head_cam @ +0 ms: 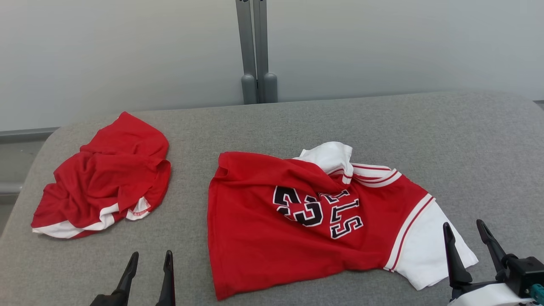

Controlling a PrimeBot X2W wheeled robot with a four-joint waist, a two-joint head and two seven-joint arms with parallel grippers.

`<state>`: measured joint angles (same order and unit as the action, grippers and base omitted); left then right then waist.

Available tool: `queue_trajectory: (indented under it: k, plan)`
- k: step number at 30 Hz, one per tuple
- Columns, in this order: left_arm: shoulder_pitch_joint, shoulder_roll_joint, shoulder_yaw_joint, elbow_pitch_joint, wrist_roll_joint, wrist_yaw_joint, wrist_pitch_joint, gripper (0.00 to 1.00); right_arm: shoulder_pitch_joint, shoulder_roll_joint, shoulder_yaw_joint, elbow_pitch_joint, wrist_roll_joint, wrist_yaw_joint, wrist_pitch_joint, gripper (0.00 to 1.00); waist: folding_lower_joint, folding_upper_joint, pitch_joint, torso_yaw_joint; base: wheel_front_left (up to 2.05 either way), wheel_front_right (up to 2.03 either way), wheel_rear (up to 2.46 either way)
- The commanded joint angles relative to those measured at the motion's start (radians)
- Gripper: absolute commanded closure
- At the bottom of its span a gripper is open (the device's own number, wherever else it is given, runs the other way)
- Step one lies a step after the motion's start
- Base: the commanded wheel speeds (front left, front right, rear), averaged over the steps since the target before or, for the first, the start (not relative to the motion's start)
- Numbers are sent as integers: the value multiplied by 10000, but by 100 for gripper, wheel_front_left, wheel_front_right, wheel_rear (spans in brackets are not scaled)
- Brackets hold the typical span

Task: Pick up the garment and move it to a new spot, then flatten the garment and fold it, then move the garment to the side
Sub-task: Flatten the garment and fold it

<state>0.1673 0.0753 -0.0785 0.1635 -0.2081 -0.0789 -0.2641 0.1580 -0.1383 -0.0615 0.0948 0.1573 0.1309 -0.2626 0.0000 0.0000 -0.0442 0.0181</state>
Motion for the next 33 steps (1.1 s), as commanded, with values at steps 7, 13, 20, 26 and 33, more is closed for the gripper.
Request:
queue_trajectory:
  k: [7,13,20,26,33]
  plan:
    - [-73,-176,301,188,253,-297,-4,0,-81,-84,34,38,41,-3,-34,0,0,0,36,-152,0,0,0]
    - [-124,-227,343,273,351,-390,-2,0,-134,-90,26,-35,24,-1,-34,0,0,0,81,-192,0,0,0]
    - [-225,-251,-308,850,213,-421,1,0,-238,-499,205,42,135,-3,-33,0,0,0,204,-238,0,0,0]
    - [-1001,-229,-1432,1747,-287,159,1481,0,-908,-1863,836,1866,519,-1,274,0,0,0,607,-299,0,0,0]
    - [-1352,-225,-2025,1691,-781,1300,3457,0,-2318,-2736,2266,3553,1229,-3,1838,0,0,0,1268,-560,0,0,0]
